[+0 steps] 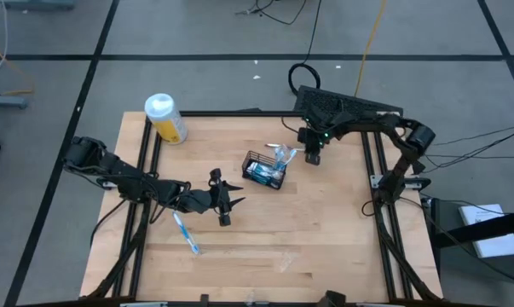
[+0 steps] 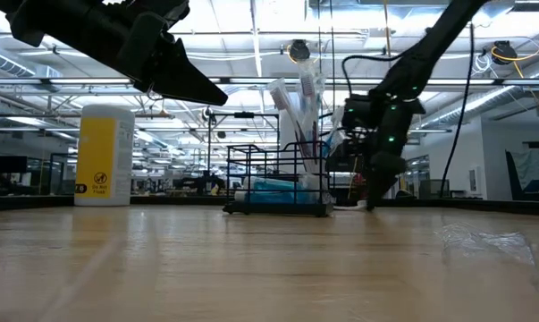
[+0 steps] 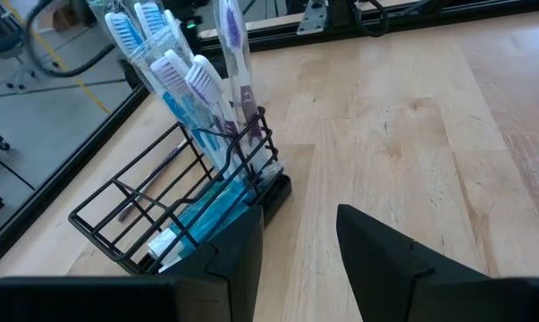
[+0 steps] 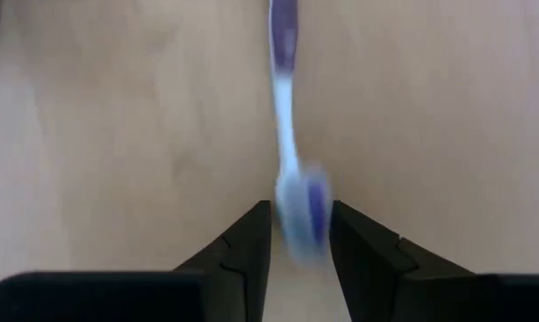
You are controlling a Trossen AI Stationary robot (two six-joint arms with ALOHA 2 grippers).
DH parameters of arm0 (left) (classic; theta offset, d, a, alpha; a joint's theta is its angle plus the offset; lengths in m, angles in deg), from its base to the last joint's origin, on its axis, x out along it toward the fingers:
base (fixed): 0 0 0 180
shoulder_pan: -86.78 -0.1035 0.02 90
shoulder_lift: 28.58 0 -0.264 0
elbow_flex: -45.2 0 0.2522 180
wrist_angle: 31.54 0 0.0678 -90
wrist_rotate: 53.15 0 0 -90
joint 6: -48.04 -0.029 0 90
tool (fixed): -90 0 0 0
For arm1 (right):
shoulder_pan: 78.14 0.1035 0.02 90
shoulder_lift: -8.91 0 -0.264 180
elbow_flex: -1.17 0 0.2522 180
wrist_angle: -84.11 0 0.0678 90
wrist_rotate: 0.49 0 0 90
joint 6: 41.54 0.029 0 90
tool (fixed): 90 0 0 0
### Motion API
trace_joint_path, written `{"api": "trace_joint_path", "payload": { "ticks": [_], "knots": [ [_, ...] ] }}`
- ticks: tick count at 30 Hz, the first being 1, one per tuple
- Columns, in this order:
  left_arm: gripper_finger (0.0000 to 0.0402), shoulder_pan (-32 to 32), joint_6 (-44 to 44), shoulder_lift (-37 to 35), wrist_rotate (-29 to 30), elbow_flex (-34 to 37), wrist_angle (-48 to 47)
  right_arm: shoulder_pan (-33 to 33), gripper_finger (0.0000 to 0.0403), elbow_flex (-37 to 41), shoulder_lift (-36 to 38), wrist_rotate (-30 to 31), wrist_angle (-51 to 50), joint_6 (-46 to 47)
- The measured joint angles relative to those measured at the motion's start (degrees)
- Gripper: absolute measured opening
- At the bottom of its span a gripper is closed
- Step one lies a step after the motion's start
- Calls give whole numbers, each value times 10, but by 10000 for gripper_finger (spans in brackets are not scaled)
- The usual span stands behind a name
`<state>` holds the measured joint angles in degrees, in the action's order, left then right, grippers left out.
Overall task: Pick & Place toothbrushing station
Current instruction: Put the purple toothbrush into the wire organizer
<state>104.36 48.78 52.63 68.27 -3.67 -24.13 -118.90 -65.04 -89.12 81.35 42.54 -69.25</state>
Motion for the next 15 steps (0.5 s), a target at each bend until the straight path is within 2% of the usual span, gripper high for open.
{"api": "trace_joint_path", "payload": {
  "ticks": [6,8,11,15],
  "knots": [
    [152,0,-1,0,0,0,5,19,85,84,101,29,8,47],
    [152,0,-3,0,-1,0,13,38,72,97,132,51,6,55],
    [152,0,-6,0,-11,0,23,55,59,101,164,53,25,60],
    [152,0,-7,0,-16,0,29,52,80,93,163,53,60,69]
  ]
}}
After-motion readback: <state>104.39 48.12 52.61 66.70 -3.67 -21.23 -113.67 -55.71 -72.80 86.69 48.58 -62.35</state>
